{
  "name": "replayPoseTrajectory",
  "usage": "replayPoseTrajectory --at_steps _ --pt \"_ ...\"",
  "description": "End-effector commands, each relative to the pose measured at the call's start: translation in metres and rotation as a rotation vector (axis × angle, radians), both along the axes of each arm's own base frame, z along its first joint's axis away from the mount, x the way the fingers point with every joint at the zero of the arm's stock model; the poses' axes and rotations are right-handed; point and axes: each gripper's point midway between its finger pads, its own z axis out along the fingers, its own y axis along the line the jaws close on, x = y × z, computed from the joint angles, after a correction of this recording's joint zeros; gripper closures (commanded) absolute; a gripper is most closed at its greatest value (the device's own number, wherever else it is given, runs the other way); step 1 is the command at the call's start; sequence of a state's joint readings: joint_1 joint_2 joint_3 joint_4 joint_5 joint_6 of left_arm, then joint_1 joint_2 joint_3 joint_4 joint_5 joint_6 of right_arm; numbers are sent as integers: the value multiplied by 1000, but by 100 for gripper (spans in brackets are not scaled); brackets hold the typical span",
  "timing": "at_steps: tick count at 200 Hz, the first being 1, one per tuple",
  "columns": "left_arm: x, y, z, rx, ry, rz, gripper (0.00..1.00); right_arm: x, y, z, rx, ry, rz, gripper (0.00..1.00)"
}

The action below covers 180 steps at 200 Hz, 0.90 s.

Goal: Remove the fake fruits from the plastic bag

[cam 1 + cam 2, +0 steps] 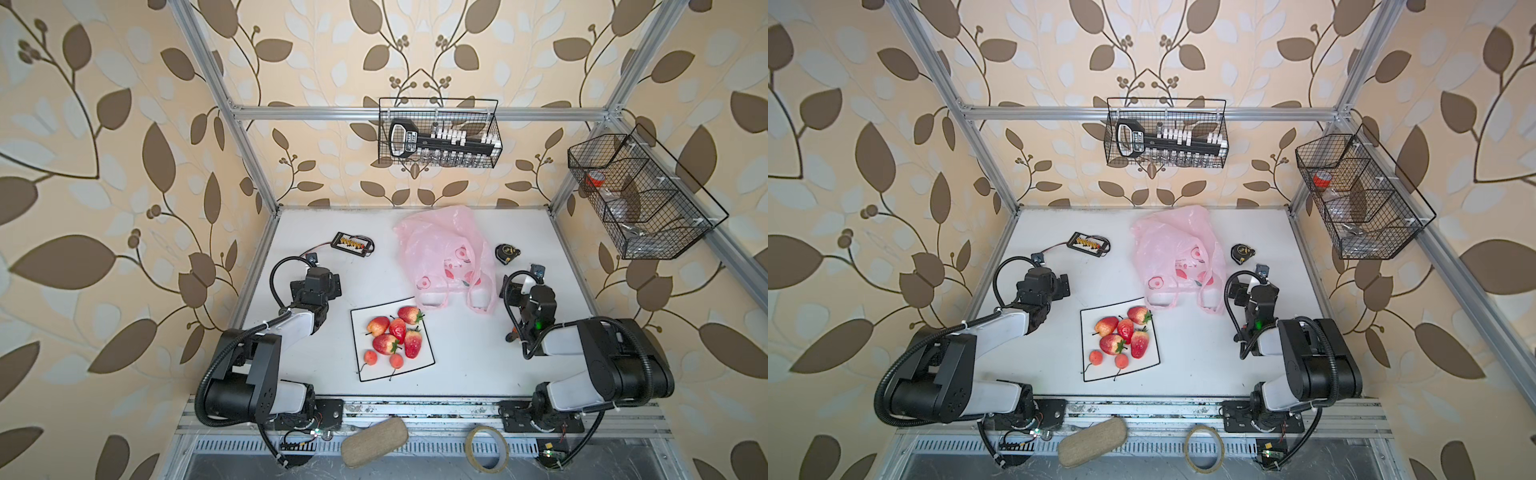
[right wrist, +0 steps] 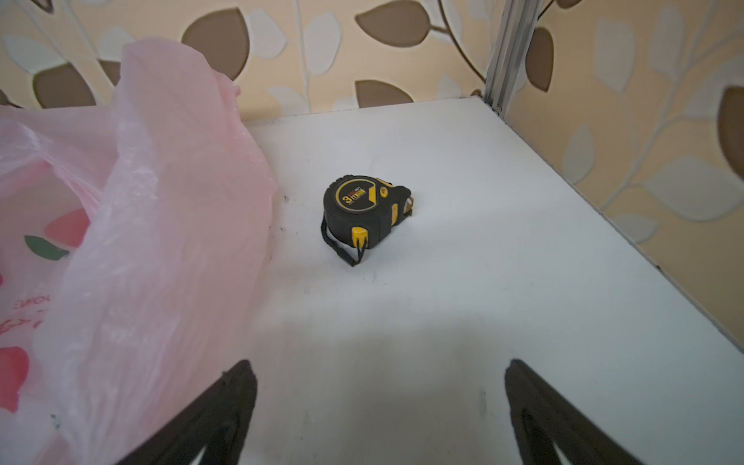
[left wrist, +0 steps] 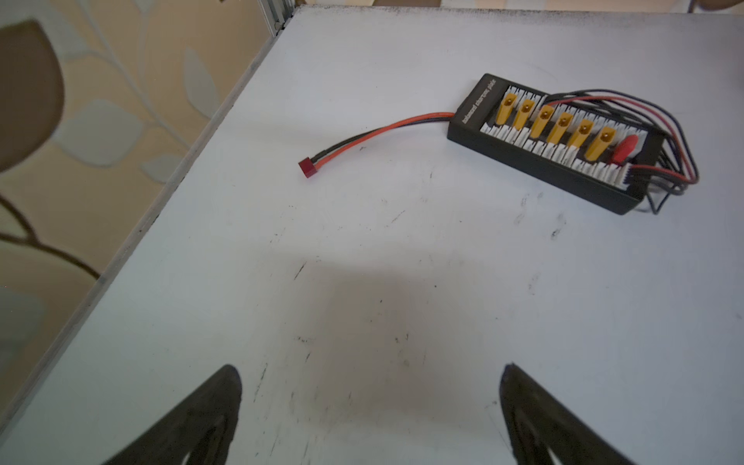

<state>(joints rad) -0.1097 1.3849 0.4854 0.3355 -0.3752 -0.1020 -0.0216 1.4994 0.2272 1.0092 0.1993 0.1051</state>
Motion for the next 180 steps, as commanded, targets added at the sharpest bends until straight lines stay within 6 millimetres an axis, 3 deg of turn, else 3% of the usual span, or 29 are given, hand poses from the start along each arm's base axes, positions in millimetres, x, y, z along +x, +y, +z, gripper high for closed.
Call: replayPoseTrajectory --at_steps 1,49,58,160,180 --pt "21 1 24 13 -124 -15 1 9 10 34 5 -157 74 2" --pt "17 0 2 -36 -181 -59 1 10 10 32 10 -137 69 2" --pt "17 5 5 -20 -243 -39 1 10 10 32 10 -138 70 2" --pt "15 6 2 -31 -191 -25 1 10 10 32 9 -139 70 2" --pt "22 6 -5 -36 -156 -26 1 10 10 32 10 -137 70 2"
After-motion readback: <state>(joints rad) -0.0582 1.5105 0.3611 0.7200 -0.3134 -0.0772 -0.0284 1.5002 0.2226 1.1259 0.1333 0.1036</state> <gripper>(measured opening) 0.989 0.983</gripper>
